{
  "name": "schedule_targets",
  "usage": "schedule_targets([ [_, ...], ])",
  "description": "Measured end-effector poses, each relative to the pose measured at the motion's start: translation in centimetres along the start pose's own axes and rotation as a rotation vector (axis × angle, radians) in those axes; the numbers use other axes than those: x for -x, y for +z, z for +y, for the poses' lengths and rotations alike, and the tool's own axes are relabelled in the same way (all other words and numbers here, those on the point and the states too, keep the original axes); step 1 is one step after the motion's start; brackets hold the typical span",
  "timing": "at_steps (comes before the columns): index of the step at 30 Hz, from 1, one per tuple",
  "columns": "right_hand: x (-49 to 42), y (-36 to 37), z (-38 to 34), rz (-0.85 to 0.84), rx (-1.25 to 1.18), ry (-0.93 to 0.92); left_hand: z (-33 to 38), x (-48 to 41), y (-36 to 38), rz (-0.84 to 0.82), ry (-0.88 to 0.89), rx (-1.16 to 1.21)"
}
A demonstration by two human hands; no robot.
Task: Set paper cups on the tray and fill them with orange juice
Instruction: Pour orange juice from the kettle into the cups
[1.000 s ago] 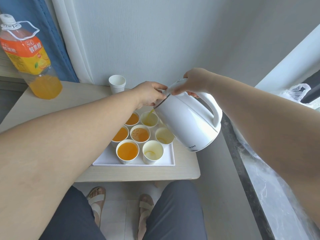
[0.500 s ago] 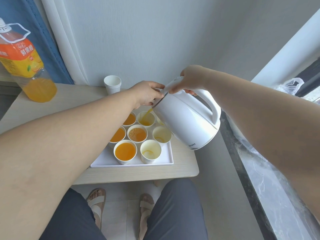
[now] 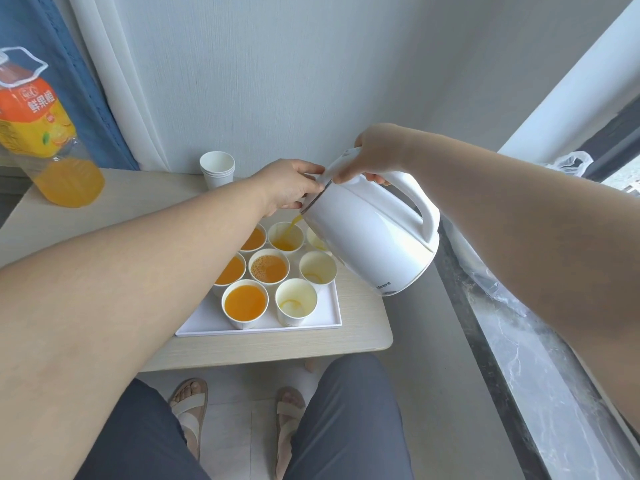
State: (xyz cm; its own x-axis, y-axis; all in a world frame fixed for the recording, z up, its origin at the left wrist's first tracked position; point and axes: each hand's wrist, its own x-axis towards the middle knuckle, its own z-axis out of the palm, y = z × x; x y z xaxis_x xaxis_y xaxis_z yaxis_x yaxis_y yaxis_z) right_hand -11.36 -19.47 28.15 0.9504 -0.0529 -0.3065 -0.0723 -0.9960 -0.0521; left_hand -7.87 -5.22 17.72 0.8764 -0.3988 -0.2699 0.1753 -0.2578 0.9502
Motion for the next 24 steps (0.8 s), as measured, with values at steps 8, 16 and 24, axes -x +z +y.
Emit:
schedule_targets([
  [8,-0.2,-0.3,-0.1,-0.006,0.021,-0.002,0.2,0.3,0.0,-0.001,-0.010,0.018],
  [16,-0.3,-0.5,-0.1,0.005,0.014,0.006,0.6,0.6,0.0,-0.006,-0.004,0.036],
  [24,-0.4,-0.8,-0.1,0.018,-0.007,0.000,1.0,0.8,0.0,-0.006,0.002,0.054],
])
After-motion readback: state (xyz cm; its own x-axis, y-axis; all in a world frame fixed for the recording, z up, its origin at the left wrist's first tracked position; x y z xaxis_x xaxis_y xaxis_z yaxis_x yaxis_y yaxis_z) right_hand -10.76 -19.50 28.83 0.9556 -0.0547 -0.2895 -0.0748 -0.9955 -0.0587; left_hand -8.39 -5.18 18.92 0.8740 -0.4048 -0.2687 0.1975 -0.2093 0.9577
